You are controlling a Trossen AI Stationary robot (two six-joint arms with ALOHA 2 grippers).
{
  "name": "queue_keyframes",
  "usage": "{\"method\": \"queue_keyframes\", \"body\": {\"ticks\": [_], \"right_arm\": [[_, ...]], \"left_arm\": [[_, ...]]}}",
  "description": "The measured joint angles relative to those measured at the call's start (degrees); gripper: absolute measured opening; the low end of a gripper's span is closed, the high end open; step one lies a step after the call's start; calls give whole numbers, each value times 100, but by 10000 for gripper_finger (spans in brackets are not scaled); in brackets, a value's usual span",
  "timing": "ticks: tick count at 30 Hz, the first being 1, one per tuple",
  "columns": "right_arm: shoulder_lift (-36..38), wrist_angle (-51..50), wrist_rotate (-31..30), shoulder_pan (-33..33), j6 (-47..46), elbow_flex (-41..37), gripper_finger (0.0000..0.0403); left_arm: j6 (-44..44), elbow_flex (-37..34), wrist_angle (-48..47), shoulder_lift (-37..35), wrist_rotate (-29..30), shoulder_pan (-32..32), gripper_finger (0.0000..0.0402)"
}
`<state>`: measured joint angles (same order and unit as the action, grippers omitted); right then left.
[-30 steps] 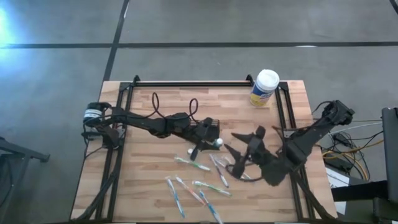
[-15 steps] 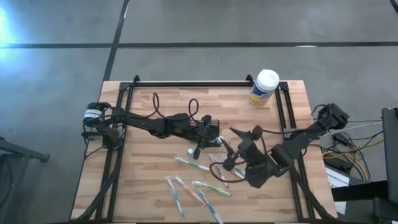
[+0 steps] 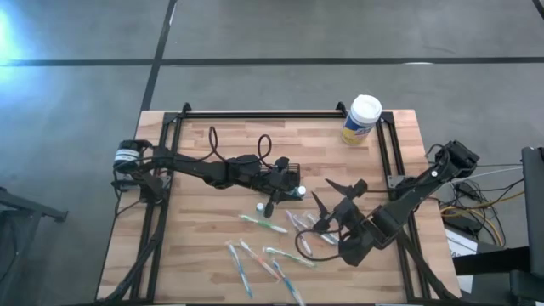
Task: Pick & Place toothbrushing station
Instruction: Put the right blue mouthwash bottle into the black organizer
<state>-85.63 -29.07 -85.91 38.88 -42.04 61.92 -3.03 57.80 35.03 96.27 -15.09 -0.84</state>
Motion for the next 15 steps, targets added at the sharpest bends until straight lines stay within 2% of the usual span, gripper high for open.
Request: {"method": "queue_keyframes", "body": {"ticks": [7, 12, 15], "right_arm": [[71, 27, -90, 291, 41, -95, 256], [90, 241, 379, 414, 697, 3, 252], [92, 736, 875, 415, 1448, -24, 244]], "left_arm": [[-69, 0, 2, 0, 0, 0, 74], [-83, 0, 4, 0, 0, 0, 74], [-85, 0, 9, 0, 0, 0, 74]]}}
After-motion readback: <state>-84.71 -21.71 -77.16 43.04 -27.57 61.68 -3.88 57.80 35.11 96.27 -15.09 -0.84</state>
